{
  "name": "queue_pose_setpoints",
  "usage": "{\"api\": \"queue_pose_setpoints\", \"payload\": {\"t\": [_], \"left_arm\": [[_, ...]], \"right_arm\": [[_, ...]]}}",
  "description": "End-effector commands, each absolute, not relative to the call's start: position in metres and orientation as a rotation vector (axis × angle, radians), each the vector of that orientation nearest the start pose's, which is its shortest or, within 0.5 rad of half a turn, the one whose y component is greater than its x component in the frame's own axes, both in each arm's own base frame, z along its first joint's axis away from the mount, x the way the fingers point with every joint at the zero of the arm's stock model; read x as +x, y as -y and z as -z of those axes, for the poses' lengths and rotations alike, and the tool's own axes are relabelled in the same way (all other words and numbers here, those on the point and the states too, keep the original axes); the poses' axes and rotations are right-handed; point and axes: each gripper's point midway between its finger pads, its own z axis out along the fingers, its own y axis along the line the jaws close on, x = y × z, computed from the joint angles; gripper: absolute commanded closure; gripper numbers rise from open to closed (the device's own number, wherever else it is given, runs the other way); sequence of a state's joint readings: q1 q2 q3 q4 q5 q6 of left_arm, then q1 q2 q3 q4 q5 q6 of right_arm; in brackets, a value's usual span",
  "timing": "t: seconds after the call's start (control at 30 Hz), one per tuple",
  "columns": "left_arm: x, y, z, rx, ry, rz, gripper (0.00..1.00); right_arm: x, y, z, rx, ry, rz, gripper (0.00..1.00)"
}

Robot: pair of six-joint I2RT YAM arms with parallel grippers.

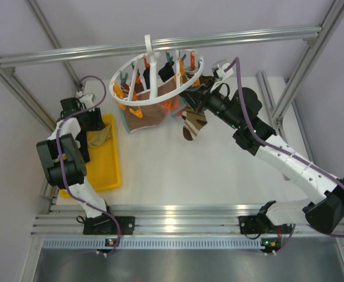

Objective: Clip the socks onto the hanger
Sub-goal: Adjust the sock in the bin.

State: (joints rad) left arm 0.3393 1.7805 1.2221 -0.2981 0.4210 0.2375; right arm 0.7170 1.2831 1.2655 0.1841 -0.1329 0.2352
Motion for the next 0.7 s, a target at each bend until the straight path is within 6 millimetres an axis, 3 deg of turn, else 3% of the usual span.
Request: {"api": "queue_pose_setpoints", "payload": {"t": [0.0, 0.27, 0.37, 0.5, 0.6, 0.67], "left_arm": [[0.459, -0.112, -0.092, 0.089, -2.291, 0.095, 0.48], [0.445, -0.109, -0.067, 0.139, -2.367, 0.104, 0.56], [0.445, -0.107, -0.066, 0.145, -2.366, 0.127, 0.63], [0.446, -0.099, -0.072, 0.162, -2.341, 0.171, 0.8], [0.445, -0.093, -0.096, 0.207, -2.286, 0.187, 0.96], [0.438, -0.088, -0.103, 0.226, -2.279, 0.2, 1.0]], "right_arm": [[0.32, -0.321, -0.404, -0.47, -1.473, -0.875, 1.0], [0.319, -0.32, -0.403, -0.472, -1.477, -0.87, 1.0], [0.32, -0.321, -0.402, -0.472, -1.479, -0.867, 1.0], [0.321, -0.32, -0.403, -0.472, -1.477, -0.862, 1.0], [0.32, -0.319, -0.404, -0.477, -1.473, -0.856, 1.0], [0.32, -0.319, -0.401, -0.481, -1.477, -0.85, 1.0]]}}
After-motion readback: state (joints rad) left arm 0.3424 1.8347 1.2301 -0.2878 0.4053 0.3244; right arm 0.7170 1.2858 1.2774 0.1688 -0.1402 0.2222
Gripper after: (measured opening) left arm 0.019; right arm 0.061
